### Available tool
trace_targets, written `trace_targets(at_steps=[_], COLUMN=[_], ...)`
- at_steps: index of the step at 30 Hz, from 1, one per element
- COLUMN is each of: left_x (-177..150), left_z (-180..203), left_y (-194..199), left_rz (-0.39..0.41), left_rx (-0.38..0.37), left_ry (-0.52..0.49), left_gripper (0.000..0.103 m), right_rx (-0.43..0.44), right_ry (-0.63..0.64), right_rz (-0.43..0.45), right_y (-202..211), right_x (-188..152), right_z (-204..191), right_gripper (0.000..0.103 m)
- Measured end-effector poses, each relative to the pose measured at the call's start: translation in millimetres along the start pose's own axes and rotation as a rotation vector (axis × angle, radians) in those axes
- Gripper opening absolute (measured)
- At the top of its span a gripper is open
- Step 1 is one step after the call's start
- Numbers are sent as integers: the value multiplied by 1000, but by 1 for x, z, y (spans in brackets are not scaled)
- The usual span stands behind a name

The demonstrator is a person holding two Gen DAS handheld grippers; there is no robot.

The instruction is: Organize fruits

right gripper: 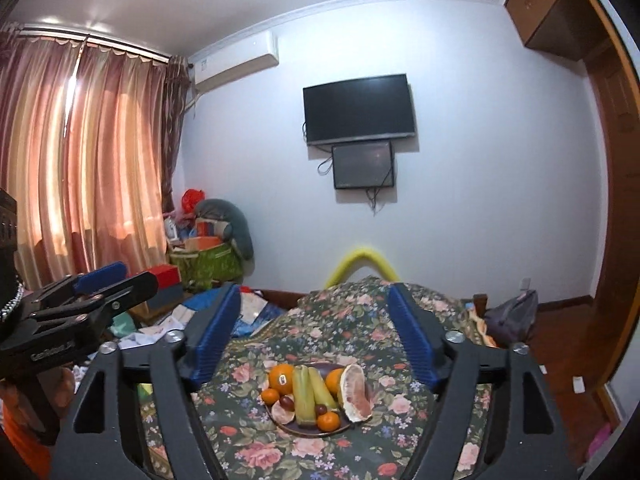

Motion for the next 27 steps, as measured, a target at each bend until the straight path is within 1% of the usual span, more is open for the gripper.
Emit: trace_targets(at_steps=[1,4,5,7,8,11,27], left_x=[0,0,0,0,-1,-3,-11], left_z=[1,6,7,7,6,4,1], left_y=[4,11,14,18,19,22,20], left_rz=[8,19,22,26,26,28,12], left_rx=[-1,7,13,15,15,19,18], left_ry=[-5,-21,-23,-24,-23,-15,3], left_gripper=[89,93,96,98,99,103,103], right_rx=[-9,-22,-24,-41,-50,-65,-64], right_ry=[4,6,5,2,2,9,-3], right_rz=[5,12,11,18,25,32,22], right_y=[1,3,4,4,7,10,21], right_x=[0,-2,-3,-4,-4,-5,-13], right_z=[-2,-3,-4,-3,-3,-2,-1], right_gripper=[83,87,89,100,103,103,103])
Point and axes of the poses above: each gripper's, at about its wrist camera, not at the fingertips, and y roughly against the way its jaws point, z to its right, x to its top, the point moved 9 cm from there along -y, roughly the way its jaws point, and after that the axes turned 7 degrees about -z, right-handed, at the moved point
